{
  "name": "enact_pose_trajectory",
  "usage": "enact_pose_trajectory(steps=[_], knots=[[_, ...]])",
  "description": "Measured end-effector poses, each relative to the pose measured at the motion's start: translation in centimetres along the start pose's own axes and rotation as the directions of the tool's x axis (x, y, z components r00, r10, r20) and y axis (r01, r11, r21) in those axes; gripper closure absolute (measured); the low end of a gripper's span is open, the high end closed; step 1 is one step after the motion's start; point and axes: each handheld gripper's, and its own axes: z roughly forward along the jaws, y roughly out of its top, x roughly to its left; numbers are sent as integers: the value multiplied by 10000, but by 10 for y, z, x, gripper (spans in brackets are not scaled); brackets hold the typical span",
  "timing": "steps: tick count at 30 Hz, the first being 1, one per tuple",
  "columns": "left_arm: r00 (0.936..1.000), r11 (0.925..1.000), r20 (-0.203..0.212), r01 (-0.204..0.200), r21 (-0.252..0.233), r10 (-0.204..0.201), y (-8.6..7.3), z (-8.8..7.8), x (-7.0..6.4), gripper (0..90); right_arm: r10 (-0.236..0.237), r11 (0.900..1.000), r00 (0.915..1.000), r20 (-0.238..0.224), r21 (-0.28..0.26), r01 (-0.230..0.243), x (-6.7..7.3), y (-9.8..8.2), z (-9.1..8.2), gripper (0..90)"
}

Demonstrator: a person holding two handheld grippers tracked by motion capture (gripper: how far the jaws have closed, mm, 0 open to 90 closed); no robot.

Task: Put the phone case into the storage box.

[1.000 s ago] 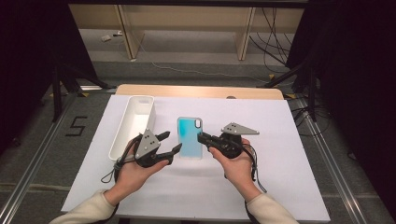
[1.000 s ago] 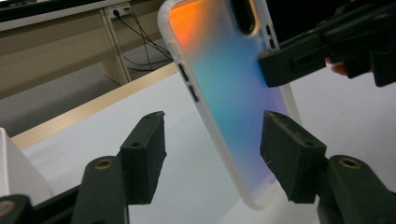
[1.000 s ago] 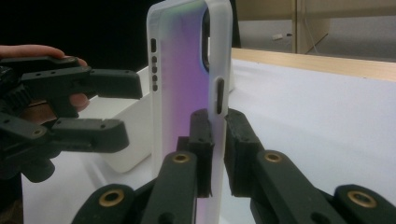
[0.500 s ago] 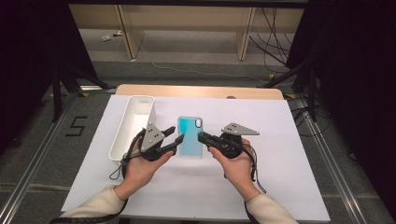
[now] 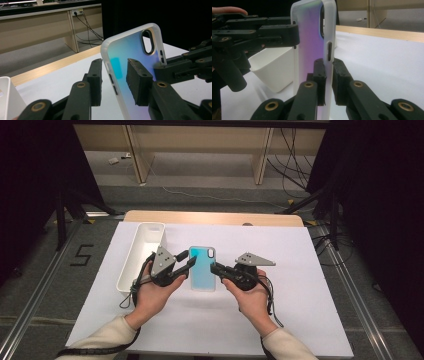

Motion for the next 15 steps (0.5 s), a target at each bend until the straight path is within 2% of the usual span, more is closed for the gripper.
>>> enact_pose_trajectory(steps=[8,10,12,14,15], knots=[[9999,10000,-125,72,-33,-73,0,0,1,737,-2,10000,10000,37,46,2,0,-1,0,831],[9999,9999,-110,113,-49,-114,1,0,1,750,181,9998,9998,-51,67,-181,1,-1,0,830],[9998,9998,-139,161,-96,-163,1,-1,2,773,41,10000,10000,-10,25,-41,1,-2,1,830],[9998,9998,-115,170,-99,-171,1,-1,3,789,103,9999,9999,-7,67,-103,1,-2,1,830],[9998,9998,-119,167,-128,-169,1,-1,3,792,-41,10000,10000,28,3,41,0,-2,1,829]])
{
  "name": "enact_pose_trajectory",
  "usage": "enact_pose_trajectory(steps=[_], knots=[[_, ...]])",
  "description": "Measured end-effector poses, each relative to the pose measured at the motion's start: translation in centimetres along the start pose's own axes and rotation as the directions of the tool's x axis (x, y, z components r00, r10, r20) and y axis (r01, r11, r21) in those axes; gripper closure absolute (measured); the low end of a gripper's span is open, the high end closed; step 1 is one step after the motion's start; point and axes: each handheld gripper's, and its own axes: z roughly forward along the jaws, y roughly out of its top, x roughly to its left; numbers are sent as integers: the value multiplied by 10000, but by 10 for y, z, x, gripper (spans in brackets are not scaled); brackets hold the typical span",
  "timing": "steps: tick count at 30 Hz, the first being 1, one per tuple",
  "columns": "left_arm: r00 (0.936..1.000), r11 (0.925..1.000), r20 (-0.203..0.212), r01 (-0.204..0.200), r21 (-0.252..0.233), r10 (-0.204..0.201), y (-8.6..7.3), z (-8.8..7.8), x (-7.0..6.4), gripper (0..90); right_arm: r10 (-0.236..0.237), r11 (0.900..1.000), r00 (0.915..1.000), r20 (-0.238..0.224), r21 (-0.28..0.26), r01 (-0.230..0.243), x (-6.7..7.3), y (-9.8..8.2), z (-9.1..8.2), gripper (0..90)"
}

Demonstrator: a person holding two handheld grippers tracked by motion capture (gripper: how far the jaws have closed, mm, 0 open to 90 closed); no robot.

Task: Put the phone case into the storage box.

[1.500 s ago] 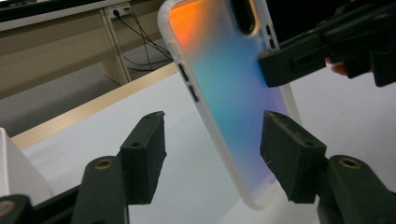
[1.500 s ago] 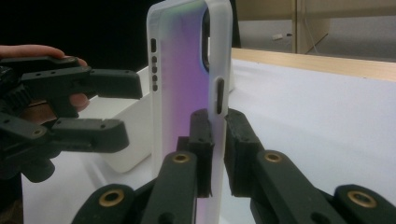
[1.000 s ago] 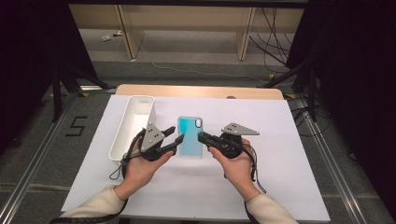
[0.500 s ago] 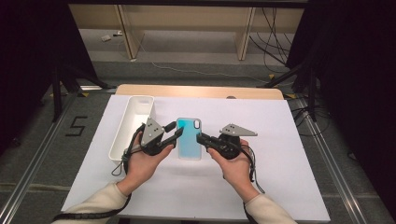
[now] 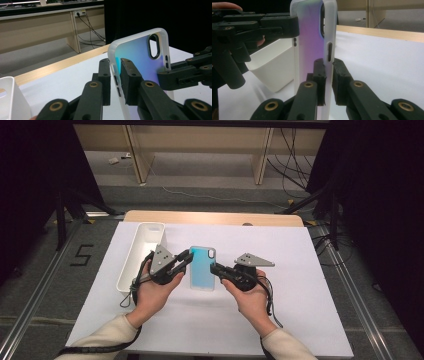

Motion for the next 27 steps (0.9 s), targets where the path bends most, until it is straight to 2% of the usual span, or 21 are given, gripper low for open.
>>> enact_pose_trajectory(steps=[3,4,5,6,9,10,14,16,17,18,23,27], knots=[[10000,10000,-11,-18,-26,18,0,-1,0,804,75,9998,10000,-59,173,-74,2,0,0,829],[10000,10000,3,-19,-53,19,1,-1,0,811,-80,9999,10000,33,128,79,1,-1,1,829],[10000,10000,-18,51,-75,-52,1,-2,-1,818,36,9998,10000,-59,185,-35,2,-1,1,828],[9995,9995,-93,301,43,-301,0,-3,-3,824,-12,9997,10000,-13,249,13,3,-1,1,828],[9993,9994,-108,347,-46,-348,2,-4,-4,843,-254,9995,9997,53,173,253,3,-1,2,827],[9993,9994,-143,339,-58,-339,2,-4,-4,847,-78,9997,10000,59,246,77,4,-2,3,827],[9989,9992,-304,338,-191,-344,2,-5,-7,859,-153,9997,9999,5,212,153,5,-2,3,826],[9988,9993,-363,318,-209,-325,3,-5,-7,863,-233,9993,9997,13,284,233,6,-1,3,824],[9987,9992,-384,331,-210,-339,3,-5,-7,865,-569,9983,9983,100,103,568,5,-1,4,823],[9986,9992,-419,320,-219,-329,3,-5,-7,867,-314,9991,9995,14,294,313,7,-1,3,822],[9980,9997,-608,182,-182,-193,3,-4,-7,871,-391,9989,9992,-46,239,392,8,-2,5,812],[9970,9999,-780,21,-126,-31,2,-4,-8,875,-422,9985,9991,-110,351,425,8,-3,7,769]])
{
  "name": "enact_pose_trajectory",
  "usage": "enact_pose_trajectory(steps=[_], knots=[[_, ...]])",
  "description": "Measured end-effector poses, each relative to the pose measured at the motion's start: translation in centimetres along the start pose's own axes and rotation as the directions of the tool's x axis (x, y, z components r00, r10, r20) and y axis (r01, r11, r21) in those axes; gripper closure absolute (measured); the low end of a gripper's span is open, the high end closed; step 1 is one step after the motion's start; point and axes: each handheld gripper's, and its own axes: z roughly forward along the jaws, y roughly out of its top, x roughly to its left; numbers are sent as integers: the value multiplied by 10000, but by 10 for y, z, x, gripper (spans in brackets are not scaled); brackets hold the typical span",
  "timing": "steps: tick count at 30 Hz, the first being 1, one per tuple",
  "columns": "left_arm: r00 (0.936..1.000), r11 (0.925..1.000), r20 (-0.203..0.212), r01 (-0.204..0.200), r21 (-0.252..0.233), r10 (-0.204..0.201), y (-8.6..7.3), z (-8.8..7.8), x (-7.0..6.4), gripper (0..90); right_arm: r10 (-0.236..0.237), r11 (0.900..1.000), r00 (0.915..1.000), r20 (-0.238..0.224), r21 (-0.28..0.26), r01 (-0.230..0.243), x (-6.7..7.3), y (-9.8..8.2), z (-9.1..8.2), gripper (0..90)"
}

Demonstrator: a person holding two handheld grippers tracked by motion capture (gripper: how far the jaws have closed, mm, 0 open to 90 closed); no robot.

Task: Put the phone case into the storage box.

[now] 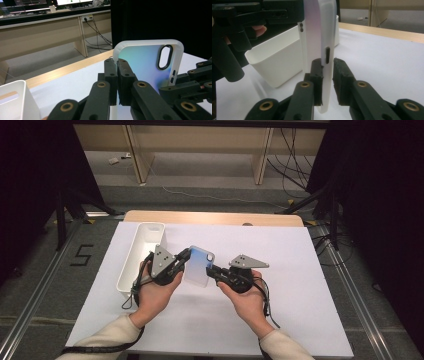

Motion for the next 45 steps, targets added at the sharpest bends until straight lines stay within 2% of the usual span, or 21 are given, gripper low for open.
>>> enact_pose_trajectory(steps=[1,3,4,5,8,11,13,16,17,23,27,28,30,33,38,45], knots=[[10000,10000,-27,-8,-3,8,0,0,0,876,-206,9997,9998,55,-118,207,-1,0,1,751],[9999,10000,-113,-30,31,31,1,0,2,879,-31,10000,10000,-80,25,31,1,1,0,699],[9999,9999,-66,109,46,-109,0,0,2,879,-159,9999,9998,-99,-63,158,1,1,1,675],[9999,10000,-90,66,52,-66,1,0,2,880,-172,9998,9997,-194,-78,170,2,1,2,647],[9993,9999,-344,-162,23,162,2,-1,5,881,-378,9993,9990,-225,-35,378,4,2,3,534],[9993,10000,-363,-15,62,17,3,-1,8,881,-608,9981,9975,-371,-143,604,5,5,3,415],[9988,9999,-471,-90,130,96,4,-2,10,881,-815,9967,9964,-246,-60,814,6,7,1,347],[9984,9999,-564,0,103,6,6,-4,13,881,-1041,9945,9943,-238,-118,1039,7,8,0,278],[9982,10000,-596,-11,88,16,7,-4,14,881,-1136,9935,9935,-106,-98,1135,8,8,-1,265],[9968,9999,-789,145,60,-140,10,-7,19,881,-1232,9919,9922,-186,-337,1225,8,8,-3,230],[9964,9997,-817,243,95,-235,12,-9,22,881,-1331,9908,9910,-138,-280,1327,7,8,-7,222],[9960,9995,-840,305,28,-301,12,-9,23,881,-1397,9899,9902,-10,-232,1397,6,8,-9,220],[9954,9993,-884,370,17,-367,13,-10,24,882,-1319,9905,9912,-65,-413,1315,5,8,-10,216],[9946,9992,-960,403,14,-400,15,-11,26,882,-1432,9891,9896,151,-335,1437,3,7,-15,215],[9935,9987,-1017,506,-18,-505,17,-12,28,883,-1258,9910,9918,220,-441,1267,-1,6,-22,216],[9930,9982,-1010,605,-24,-605,18,-12,30,884,-1313,9900,9902,481,-458,1335,-7,4,-32,216]])
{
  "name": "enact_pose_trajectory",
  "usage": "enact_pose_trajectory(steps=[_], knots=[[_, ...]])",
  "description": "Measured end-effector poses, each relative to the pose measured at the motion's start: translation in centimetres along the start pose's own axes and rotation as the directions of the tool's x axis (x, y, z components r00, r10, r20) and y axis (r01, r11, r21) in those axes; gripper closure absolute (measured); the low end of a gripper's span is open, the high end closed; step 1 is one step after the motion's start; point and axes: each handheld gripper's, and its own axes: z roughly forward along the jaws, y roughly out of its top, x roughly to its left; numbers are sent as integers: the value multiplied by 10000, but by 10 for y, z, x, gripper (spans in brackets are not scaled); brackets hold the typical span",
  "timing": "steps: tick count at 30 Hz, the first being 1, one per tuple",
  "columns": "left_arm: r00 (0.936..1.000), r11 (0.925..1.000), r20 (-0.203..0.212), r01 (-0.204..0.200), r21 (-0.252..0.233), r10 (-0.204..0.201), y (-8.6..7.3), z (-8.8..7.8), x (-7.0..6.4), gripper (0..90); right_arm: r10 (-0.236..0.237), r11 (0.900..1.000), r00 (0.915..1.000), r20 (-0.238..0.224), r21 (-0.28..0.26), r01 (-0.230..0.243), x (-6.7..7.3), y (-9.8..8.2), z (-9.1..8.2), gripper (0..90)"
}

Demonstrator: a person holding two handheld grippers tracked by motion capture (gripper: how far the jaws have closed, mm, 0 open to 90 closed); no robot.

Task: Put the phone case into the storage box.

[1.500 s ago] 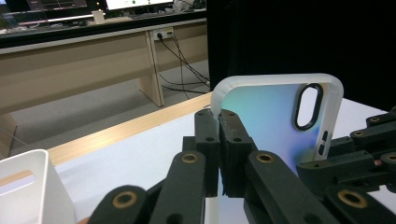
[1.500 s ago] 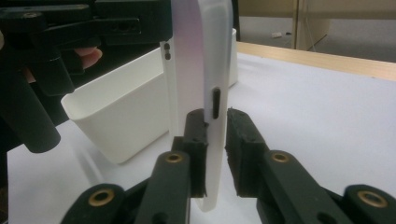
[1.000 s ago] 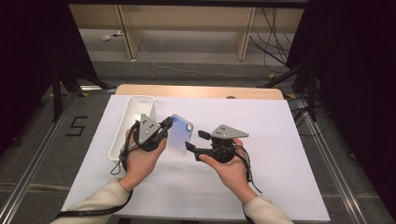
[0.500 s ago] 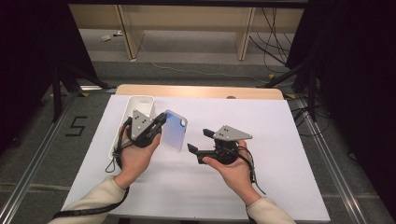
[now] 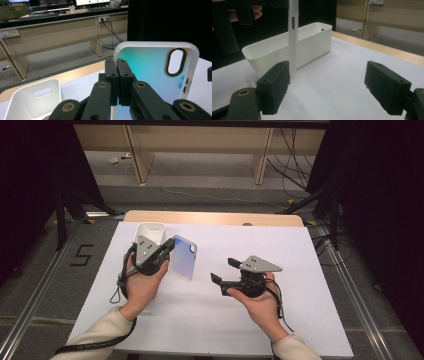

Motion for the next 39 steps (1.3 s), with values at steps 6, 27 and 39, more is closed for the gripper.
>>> enact_pose_trajectory(steps=[6,27,39], knots=[[10000,10000,-43,66,-22,-66,2,0,1,885,142,9999,9999,37,-87,-141,-2,-1,-5,217],[9985,9992,-394,377,-160,-383,9,-1,14,885,57,9999,9995,310,-162,-52,-8,-6,-23,218],[9955,9980,-747,568,-293,-589,15,-2,27,885,4,10000,9979,653,-92,2,-14,-11,-38,214]])
